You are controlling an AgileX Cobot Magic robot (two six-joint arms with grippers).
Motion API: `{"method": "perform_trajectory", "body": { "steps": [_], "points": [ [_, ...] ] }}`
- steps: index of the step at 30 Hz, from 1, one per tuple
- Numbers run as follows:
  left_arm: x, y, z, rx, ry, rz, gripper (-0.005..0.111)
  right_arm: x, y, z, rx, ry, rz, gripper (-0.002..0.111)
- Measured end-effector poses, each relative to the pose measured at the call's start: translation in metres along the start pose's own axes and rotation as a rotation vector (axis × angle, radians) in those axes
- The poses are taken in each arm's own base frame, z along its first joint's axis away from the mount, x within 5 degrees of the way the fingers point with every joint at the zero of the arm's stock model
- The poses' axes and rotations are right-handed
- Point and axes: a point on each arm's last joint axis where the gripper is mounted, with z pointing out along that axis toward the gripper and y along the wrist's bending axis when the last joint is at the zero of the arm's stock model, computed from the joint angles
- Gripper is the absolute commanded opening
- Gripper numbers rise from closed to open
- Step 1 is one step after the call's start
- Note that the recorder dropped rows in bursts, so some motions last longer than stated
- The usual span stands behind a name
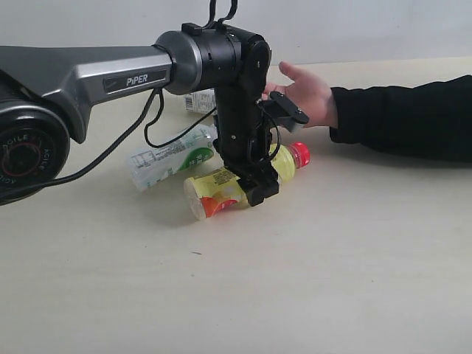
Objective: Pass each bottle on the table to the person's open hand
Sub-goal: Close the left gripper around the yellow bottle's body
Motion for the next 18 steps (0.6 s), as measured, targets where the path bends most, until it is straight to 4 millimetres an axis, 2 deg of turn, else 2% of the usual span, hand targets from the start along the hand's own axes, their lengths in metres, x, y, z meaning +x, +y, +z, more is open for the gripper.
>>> {"method": "perform_trajectory", "body": {
  "steps": [15, 18],
  "points": [
    [0.0016, -0.0007, 0.0011, 0.009, 0.018, -0.003, 0.002, 0.0, 0.0, 0.0, 0.0, 0.0, 0.0, 0.0],
    [0.0012, -0.0009, -0.0052, 0.004, 0.008, -0.006, 0.002, 0.0, 0.0, 0.0, 0.0, 0.0, 0.0, 0.0]
  ]
}}
